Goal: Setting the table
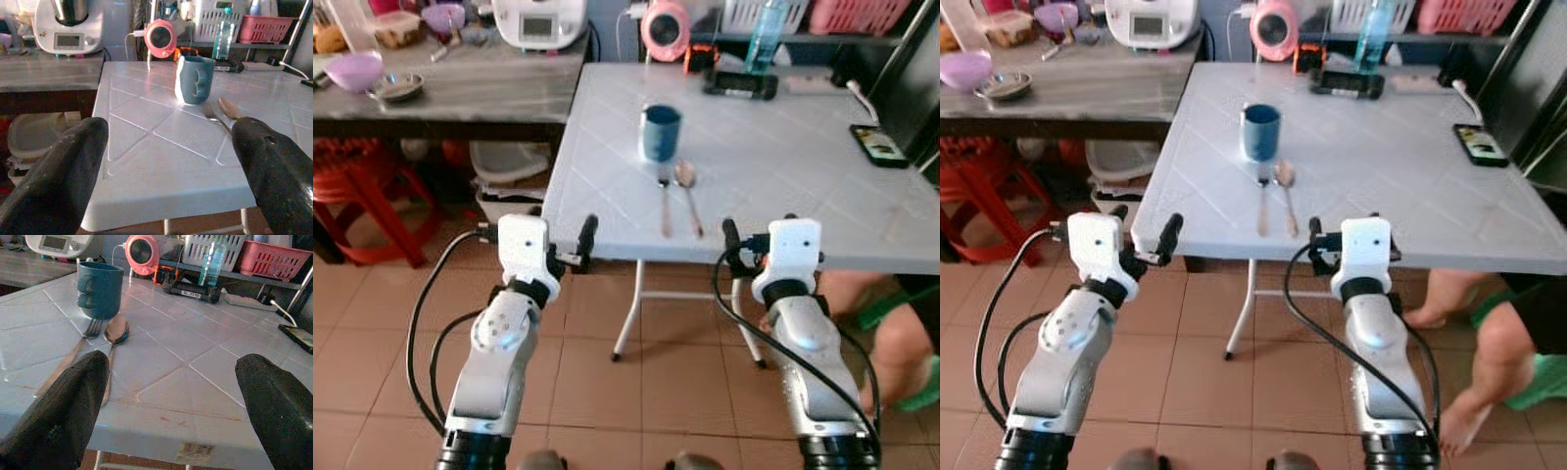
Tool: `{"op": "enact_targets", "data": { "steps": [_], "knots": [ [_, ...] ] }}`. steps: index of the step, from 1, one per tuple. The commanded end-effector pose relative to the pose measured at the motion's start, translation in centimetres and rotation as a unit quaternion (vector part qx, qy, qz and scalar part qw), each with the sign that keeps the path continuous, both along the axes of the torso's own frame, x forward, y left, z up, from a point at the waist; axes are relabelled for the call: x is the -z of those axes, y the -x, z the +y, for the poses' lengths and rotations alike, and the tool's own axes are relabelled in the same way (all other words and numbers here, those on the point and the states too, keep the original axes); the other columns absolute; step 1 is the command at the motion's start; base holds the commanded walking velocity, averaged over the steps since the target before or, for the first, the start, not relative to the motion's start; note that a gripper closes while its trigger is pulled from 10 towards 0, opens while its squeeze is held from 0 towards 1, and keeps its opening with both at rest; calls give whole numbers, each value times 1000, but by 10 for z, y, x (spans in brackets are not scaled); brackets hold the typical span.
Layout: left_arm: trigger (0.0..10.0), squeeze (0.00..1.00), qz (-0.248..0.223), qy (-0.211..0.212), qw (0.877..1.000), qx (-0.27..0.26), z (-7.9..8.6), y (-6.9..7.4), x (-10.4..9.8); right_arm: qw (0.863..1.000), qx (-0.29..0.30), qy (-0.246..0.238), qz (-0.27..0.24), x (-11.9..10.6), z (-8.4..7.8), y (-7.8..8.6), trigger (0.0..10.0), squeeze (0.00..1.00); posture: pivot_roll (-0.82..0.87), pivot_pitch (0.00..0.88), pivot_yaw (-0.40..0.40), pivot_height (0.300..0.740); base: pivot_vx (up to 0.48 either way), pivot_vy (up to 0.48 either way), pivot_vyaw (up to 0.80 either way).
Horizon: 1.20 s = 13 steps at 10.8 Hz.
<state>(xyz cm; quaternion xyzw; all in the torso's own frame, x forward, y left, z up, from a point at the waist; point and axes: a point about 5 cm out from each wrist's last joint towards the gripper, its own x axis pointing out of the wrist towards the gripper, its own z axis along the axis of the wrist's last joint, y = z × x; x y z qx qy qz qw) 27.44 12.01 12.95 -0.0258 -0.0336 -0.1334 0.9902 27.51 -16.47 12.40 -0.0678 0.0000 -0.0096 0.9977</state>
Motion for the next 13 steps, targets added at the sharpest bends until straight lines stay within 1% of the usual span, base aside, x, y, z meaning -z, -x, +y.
{"op": "enact_targets", "data": {
  "steps": [1,4,6,7,10,13],
  "knots": [
    [10000,0,-11,-1,1000,3,2,0,-6,1000,2,-4,-5,-3,1,-1,10000,0,-1,0,-8,740,304,0,0],
    [10000,0,-6,4,1000,4,2,0,-5,1000,-3,-5,-2,-2,2,-1,10000,0,0,0,-6,740,323,0,0],
    [10000,0,-5,11,1000,6,3,0,-5,1000,13,-16,5,1,-2,-2,10000,0,6,0,-7,740,343,0,0],
    [10000,0,-1,14,1000,8,3,0,-4,1000,10,-19,-1,0,-1,-2,10000,0,7,0,-8,740,345,0,0],
    [10000,0,1,16,1000,7,3,0,-4,1000,11,-20,0,-1,-1,-4,10000,0,4,0,-11,740,345,0,0],
    [10000,0,3,15,1000,5,2,0,-3,1000,16,-12,12,3,-3,-3,10000,0,4,0,-15,740,320,0,0]
  ]
}}
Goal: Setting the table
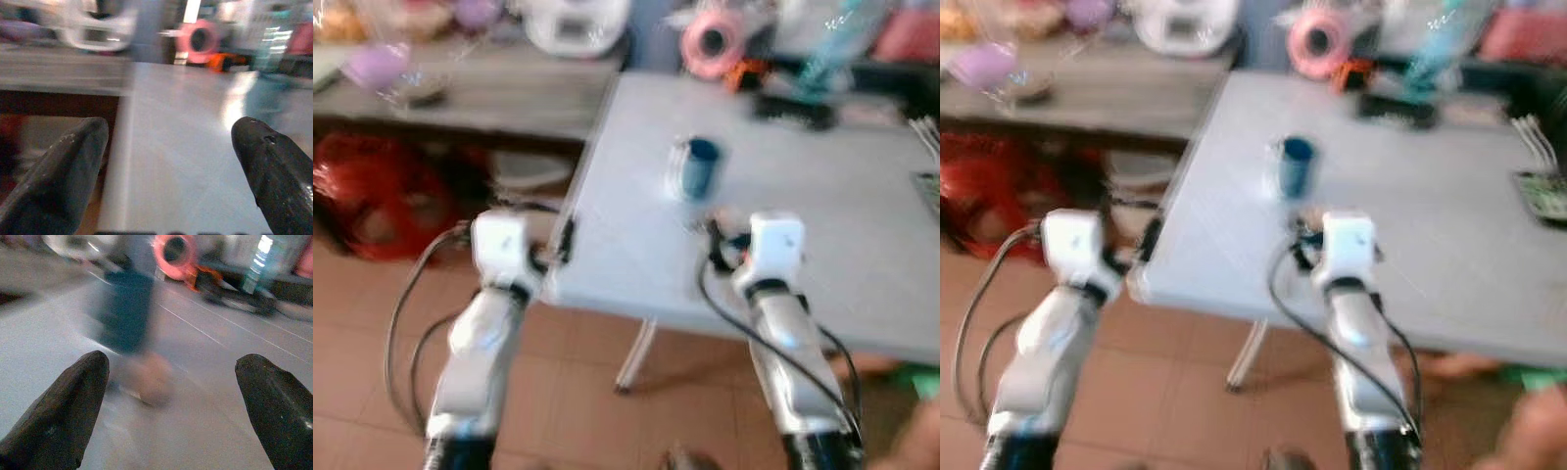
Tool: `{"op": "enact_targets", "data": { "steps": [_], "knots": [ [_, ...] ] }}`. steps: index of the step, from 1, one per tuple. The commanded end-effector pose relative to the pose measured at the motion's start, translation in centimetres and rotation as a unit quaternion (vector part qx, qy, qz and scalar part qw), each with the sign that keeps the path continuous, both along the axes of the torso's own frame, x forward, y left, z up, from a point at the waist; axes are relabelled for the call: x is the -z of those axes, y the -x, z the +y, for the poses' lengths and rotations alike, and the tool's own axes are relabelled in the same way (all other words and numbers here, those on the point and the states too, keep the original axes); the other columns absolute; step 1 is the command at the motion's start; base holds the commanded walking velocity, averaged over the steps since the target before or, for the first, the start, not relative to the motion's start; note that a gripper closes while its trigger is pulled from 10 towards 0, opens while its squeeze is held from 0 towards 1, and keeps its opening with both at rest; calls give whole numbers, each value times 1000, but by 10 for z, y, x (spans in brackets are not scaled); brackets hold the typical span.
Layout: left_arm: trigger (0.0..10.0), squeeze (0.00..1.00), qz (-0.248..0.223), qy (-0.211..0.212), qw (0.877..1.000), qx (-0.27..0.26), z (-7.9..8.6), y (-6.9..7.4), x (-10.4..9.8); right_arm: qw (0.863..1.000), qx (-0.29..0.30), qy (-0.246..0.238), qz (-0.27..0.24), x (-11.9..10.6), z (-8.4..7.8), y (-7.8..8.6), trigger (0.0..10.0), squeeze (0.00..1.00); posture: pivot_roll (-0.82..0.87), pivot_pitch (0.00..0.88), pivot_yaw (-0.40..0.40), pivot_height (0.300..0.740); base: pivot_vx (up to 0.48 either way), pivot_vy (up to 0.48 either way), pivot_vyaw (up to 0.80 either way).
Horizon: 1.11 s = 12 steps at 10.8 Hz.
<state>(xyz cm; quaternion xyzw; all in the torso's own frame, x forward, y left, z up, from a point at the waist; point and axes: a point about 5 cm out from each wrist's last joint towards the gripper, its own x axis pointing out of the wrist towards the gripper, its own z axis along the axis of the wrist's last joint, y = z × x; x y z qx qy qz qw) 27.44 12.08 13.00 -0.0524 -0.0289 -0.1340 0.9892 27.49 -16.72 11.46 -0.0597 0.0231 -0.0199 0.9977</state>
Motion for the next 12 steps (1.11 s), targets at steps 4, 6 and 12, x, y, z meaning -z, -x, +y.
{"op": "enact_targets", "data": {
  "steps": [4,6,12],
  "knots": [
    [10000,0,-1,-30,999,-15,9,4,2,1000,-1,-16,-4,-5,1,-5,10000,0,16,0,-18,740,80,0,0],
    [10000,0,21,-34,999,-8,17,11,9,999,-26,-28,11,-10,4,-14,10000,0,25,0,-7,740,0,0,0],
    [10000,0,32,-109,993,-20,31,26,5,989,-75,-89,95,3,17,-25,10000,0,92,67,15,740,0,0,0]
  ]
}}
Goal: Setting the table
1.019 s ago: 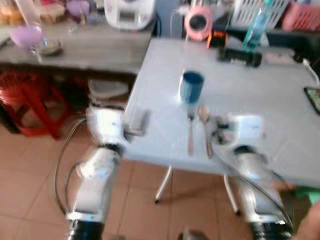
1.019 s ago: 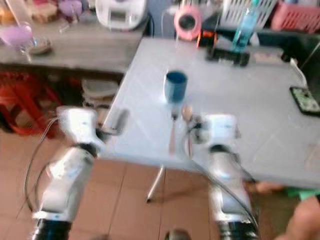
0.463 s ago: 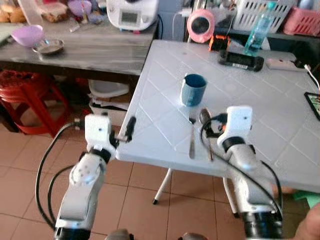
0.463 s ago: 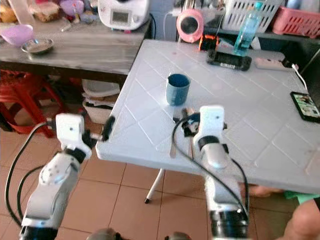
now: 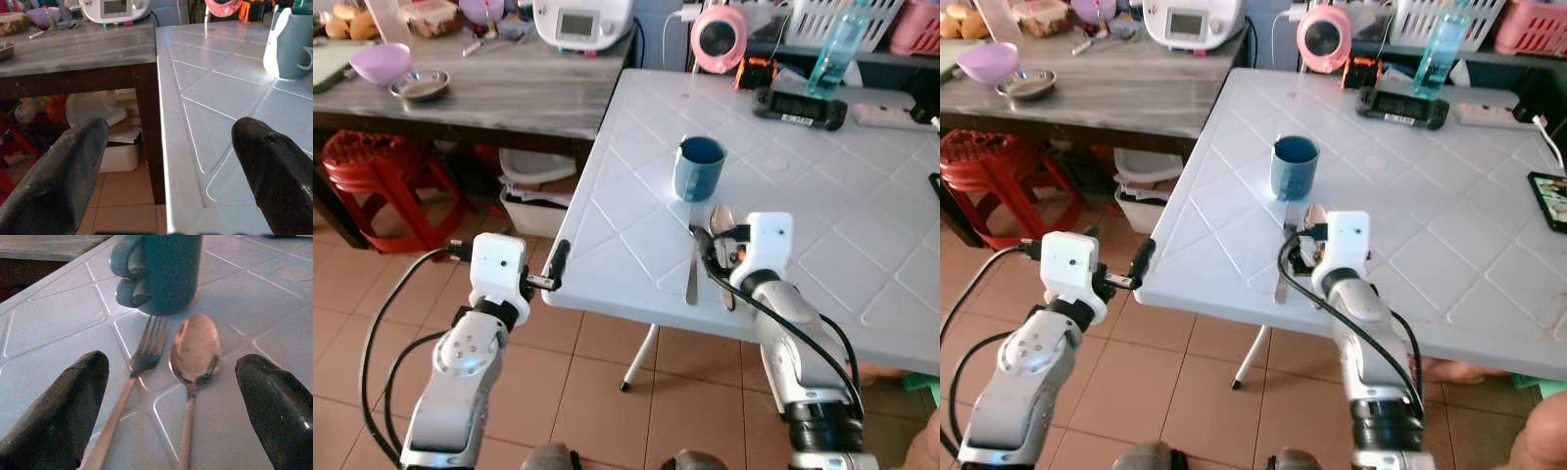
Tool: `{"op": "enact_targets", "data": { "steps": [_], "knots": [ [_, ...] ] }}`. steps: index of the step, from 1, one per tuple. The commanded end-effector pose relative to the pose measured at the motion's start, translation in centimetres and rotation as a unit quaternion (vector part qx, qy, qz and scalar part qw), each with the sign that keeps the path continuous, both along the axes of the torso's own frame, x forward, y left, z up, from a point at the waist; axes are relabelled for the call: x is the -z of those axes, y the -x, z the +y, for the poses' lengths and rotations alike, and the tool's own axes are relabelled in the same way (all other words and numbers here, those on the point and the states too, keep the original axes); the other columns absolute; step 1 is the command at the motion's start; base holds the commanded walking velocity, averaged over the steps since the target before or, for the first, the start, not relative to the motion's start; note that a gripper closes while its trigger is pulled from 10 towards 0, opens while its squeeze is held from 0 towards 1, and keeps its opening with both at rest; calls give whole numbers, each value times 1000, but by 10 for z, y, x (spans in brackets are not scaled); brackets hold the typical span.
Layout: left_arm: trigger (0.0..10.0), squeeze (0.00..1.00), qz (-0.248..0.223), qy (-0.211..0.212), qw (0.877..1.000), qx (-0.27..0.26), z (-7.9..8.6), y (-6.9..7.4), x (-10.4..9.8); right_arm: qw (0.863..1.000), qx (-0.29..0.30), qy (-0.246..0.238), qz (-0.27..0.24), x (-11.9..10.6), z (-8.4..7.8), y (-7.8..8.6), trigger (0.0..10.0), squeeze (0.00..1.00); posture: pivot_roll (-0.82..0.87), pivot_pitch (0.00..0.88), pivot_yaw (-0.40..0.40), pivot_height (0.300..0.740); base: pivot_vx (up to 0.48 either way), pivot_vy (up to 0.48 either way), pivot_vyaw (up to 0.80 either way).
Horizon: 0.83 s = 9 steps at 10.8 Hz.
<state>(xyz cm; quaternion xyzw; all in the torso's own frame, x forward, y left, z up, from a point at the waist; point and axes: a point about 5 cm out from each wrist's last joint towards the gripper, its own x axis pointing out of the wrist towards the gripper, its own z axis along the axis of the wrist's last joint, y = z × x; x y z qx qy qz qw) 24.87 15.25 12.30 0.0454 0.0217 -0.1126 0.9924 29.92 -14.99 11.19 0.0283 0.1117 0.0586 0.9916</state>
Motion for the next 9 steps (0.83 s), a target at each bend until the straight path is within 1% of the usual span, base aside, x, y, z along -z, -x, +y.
{"op": "enact_targets", "data": {
  "steps": [1,3,4,6,8,9],
  "knots": [
    [10000,0,-1,-3,1000,2,1,3,-4,1000,-14,-7,13,1,6,-3,10000,0,98,75,16,740,0,0,0],
    [10000,0,8,-8,1000,6,2,8,-6,1000,-24,-10,13,-1,17,-8,10000,0,117,94,19,740,0,0,0],
    [10000,0,9,-11,1000,6,3,9,-6,999,-27,-27,24,-2,23,-11,10000,0,122,98,18,740,0,0,0],
    [10000,0,9,-14,1000,8,0,9,-8,999,-24,-23,35,-1,29,-17,10000,0,121,101,13,740,0,0,0],
    [10000,0,14,-12,1000,11,-2,10,-6,998,-38,-28,41,-3,44,-23,10000,0,112,100,18,740,0,0,0],
    [10000,0,14,-11,1000,14,-3,8,-6,998,-39,-24,51,-1,48,-24,10000,0,110,98,17,740,0,0,0]
  ]
}}
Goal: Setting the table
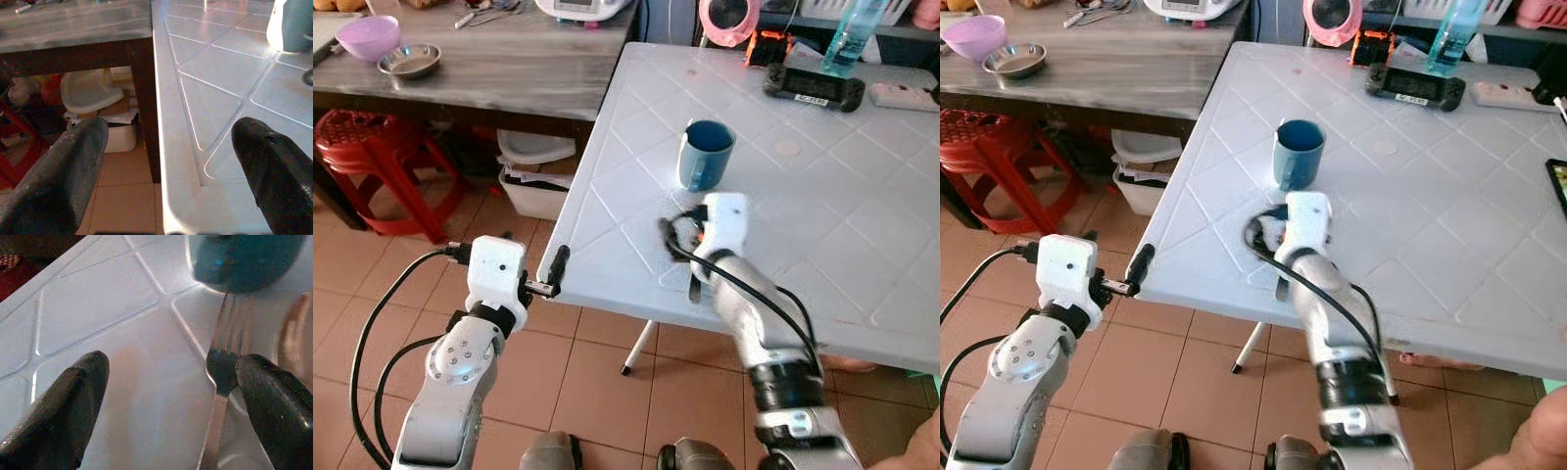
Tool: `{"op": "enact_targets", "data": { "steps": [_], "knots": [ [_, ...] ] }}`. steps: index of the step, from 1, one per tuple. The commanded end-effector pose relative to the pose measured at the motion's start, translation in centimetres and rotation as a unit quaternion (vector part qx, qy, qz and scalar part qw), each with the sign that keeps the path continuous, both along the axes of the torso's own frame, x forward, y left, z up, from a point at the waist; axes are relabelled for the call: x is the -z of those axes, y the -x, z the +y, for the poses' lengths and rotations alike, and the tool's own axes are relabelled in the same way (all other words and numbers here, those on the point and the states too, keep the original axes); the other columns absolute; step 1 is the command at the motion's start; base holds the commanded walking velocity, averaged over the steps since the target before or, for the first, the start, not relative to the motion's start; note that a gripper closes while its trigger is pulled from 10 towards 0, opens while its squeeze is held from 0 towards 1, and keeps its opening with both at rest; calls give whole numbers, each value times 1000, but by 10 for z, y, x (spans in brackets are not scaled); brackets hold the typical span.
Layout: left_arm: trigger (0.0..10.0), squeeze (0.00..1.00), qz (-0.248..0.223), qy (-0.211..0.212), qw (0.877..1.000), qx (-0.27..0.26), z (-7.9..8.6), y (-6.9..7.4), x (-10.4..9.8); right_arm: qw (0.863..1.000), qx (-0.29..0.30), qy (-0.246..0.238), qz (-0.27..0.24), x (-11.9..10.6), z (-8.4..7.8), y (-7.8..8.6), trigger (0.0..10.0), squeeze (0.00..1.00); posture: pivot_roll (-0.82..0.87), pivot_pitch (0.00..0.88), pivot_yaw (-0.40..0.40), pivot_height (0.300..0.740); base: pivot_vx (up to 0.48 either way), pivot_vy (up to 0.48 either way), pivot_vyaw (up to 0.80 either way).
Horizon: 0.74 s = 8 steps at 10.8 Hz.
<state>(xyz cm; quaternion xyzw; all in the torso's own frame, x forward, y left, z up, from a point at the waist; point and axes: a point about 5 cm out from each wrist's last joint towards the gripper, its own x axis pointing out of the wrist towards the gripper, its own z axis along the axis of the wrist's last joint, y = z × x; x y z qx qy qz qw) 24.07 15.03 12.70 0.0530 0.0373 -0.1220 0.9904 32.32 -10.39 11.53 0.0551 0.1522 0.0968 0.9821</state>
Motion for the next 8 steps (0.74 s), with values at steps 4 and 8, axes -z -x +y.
{"op": "enact_targets", "data": {
  "steps": [4,8],
  "knots": [
    [10000,0,-4,2,1000,4,-3,-1,-3,999,17,24,26,6,-2,3,10000,0,107,93,9,740,0,0,0],
    [10000,0,-4,18,999,33,-8,-1,-6,998,24,42,33,4,5,7,10000,0,108,86,8,740,0,0,0]
  ]
}}
